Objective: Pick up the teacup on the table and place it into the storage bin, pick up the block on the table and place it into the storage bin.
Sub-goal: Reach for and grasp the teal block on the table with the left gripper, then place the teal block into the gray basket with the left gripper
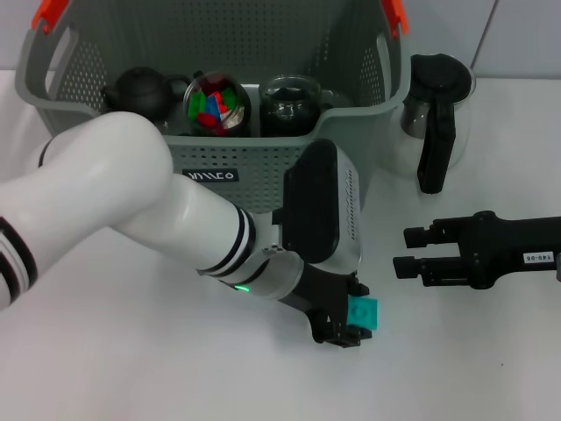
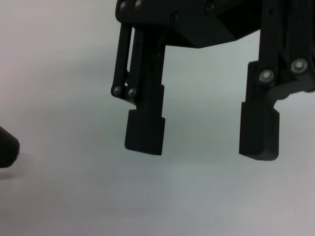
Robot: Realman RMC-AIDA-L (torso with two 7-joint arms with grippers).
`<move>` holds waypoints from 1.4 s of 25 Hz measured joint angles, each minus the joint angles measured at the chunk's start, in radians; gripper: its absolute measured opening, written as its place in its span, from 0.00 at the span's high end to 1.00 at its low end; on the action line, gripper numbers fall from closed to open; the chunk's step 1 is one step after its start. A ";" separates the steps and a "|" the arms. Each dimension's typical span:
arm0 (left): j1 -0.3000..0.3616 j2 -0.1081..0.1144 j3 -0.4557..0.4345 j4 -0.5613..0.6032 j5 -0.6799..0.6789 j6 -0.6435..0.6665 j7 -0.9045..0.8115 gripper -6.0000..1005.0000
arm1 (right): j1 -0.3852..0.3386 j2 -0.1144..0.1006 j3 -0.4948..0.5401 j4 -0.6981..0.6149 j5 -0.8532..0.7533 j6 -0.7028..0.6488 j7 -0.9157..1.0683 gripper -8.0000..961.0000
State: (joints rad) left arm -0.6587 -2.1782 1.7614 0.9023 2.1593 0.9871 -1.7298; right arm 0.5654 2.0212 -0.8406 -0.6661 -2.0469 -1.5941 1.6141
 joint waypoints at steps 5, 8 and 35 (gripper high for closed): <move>-0.002 0.000 0.007 0.000 -0.003 -0.006 -0.001 0.45 | -0.001 -0.001 0.000 0.001 0.001 0.000 -0.001 0.33; -0.002 0.000 0.007 0.000 -0.003 -0.005 -0.003 0.45 | -0.001 -0.001 0.000 0.002 0.000 0.001 -0.001 0.33; -0.035 0.011 -0.048 0.007 0.007 0.068 -0.112 0.60 | -0.001 -0.001 0.000 0.000 0.002 0.004 0.001 0.33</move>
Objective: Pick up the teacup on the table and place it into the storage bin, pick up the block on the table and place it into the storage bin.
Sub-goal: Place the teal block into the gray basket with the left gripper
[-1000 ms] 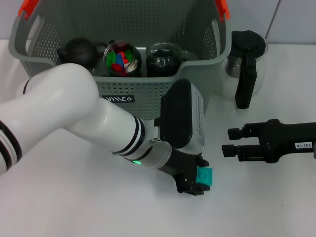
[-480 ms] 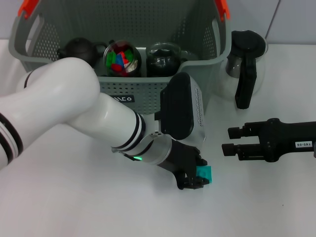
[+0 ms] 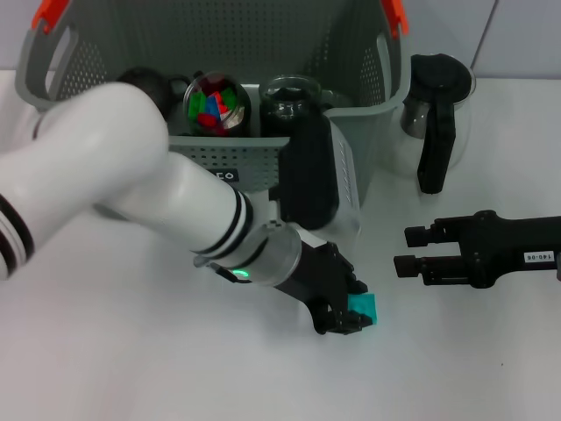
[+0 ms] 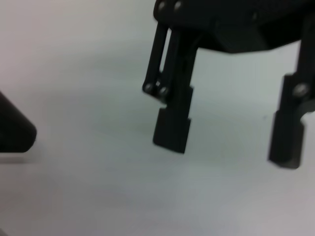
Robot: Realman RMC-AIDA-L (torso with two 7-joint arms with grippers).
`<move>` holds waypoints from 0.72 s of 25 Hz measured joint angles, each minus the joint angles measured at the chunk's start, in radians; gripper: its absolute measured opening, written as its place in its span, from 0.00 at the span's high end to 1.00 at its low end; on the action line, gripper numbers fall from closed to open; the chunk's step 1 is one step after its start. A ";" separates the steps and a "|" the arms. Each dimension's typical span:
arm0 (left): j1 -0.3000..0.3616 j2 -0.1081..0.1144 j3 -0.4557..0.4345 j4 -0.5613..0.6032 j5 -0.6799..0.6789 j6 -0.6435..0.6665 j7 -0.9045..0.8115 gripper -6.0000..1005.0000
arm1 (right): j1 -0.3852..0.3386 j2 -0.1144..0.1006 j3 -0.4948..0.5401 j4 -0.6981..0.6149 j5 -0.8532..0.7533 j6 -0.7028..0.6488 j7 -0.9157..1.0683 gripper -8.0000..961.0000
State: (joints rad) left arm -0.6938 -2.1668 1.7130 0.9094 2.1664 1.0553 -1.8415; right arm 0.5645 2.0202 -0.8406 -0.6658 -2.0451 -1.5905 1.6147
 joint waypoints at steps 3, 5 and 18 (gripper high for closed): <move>0.012 0.000 -0.083 0.056 0.000 0.126 0.000 0.60 | 0.000 0.000 0.000 -0.002 -0.002 0.000 0.004 0.33; 0.029 0.001 -0.181 0.127 0.000 0.254 -0.001 0.59 | -0.001 0.000 0.000 -0.002 -0.003 -0.002 0.005 0.33; 0.041 0.013 -0.831 0.533 -0.075 0.695 -0.001 0.56 | -0.002 0.000 0.012 -0.006 -0.002 -0.008 0.006 0.33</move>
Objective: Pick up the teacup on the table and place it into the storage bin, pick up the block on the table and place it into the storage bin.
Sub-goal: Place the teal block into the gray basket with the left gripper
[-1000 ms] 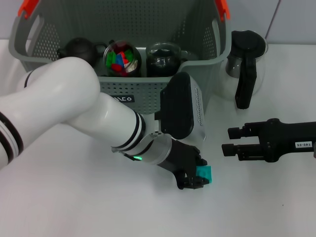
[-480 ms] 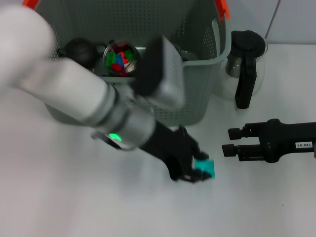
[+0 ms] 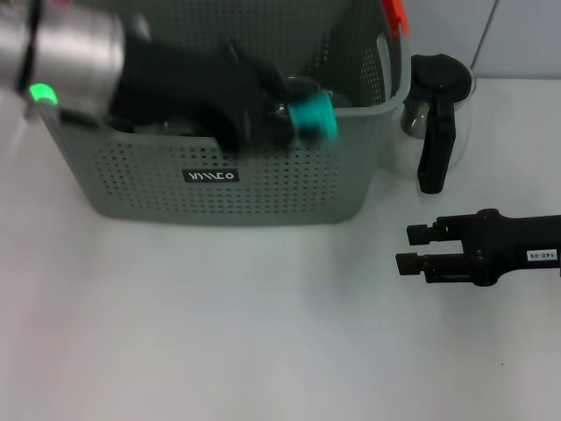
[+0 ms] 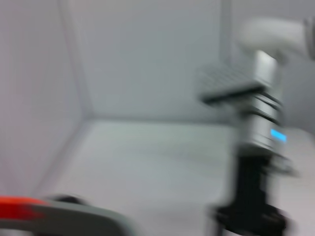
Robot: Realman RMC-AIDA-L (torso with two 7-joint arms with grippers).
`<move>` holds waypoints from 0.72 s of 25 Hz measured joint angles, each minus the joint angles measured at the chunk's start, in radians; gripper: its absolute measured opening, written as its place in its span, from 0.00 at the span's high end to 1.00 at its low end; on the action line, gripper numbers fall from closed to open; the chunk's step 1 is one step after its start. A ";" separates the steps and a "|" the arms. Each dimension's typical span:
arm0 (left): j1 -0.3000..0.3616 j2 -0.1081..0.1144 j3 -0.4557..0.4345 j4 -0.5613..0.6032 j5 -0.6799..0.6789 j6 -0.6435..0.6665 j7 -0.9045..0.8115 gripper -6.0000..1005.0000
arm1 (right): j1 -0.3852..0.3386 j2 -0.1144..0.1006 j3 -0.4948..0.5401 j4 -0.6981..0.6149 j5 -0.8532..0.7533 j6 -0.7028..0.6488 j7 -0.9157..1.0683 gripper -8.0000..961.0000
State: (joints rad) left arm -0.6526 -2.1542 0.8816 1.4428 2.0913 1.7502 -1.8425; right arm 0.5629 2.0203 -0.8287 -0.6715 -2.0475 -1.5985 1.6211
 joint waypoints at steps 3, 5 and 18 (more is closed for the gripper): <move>-0.003 0.005 -0.039 -0.004 0.005 -0.152 0.009 0.55 | 0.000 0.000 0.000 0.000 0.001 0.000 -0.001 0.33; -0.002 0.009 -0.024 -0.038 0.018 -0.270 0.018 0.54 | 0.000 0.000 0.000 0.000 0.001 0.000 -0.002 0.33; -0.117 0.041 0.100 -0.461 0.387 -0.736 -0.010 0.51 | 0.003 0.000 0.009 0.000 0.004 -0.003 -0.006 0.33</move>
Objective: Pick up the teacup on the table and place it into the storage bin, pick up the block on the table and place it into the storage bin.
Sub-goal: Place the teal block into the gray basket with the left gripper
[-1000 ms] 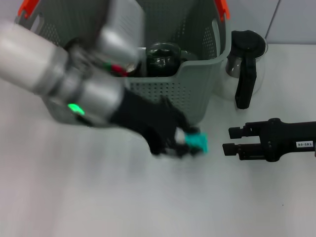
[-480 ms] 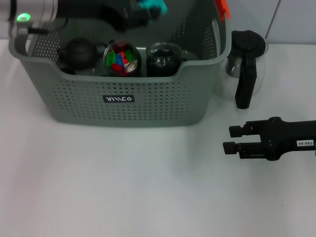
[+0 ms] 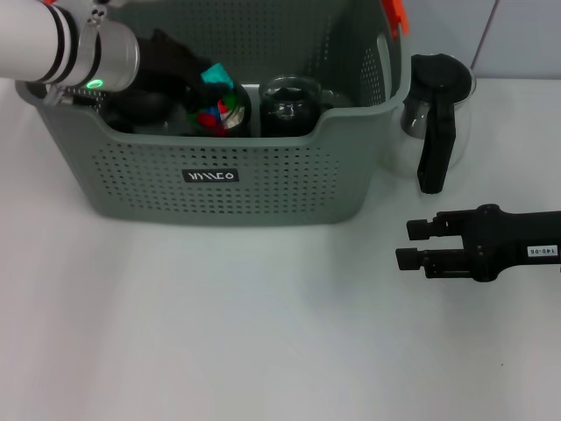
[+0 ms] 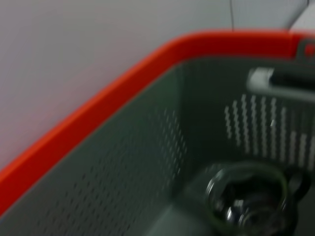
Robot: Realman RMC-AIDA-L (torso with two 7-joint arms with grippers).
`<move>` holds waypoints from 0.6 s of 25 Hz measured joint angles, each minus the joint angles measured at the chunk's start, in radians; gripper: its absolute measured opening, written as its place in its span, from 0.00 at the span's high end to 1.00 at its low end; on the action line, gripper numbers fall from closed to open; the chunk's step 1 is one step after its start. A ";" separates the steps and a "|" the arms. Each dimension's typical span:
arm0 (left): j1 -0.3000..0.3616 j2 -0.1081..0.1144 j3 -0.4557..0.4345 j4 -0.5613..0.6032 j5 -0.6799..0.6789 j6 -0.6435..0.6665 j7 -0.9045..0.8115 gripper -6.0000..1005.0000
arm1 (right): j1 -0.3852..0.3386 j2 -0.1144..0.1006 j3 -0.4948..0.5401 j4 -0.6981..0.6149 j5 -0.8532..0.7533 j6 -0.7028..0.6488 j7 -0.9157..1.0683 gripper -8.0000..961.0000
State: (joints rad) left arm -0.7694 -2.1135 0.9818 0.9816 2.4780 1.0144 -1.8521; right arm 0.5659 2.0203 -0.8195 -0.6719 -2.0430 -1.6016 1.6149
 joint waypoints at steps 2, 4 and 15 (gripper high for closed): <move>-0.003 -0.002 0.000 -0.001 0.034 -0.007 -0.014 0.51 | 0.000 0.000 0.001 0.000 0.000 0.000 0.000 0.33; -0.005 -0.003 0.000 -0.002 0.046 -0.012 -0.030 0.50 | 0.001 0.000 0.002 0.000 0.000 0.000 -0.001 0.33; -0.022 -0.020 0.002 -0.013 0.063 -0.033 -0.104 0.47 | 0.007 0.002 0.001 0.000 -0.004 -0.001 0.000 0.33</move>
State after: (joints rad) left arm -0.7911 -2.1336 0.9833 0.9684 2.5414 0.9816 -1.9563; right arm 0.5726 2.0218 -0.8180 -0.6719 -2.0472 -1.6031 1.6149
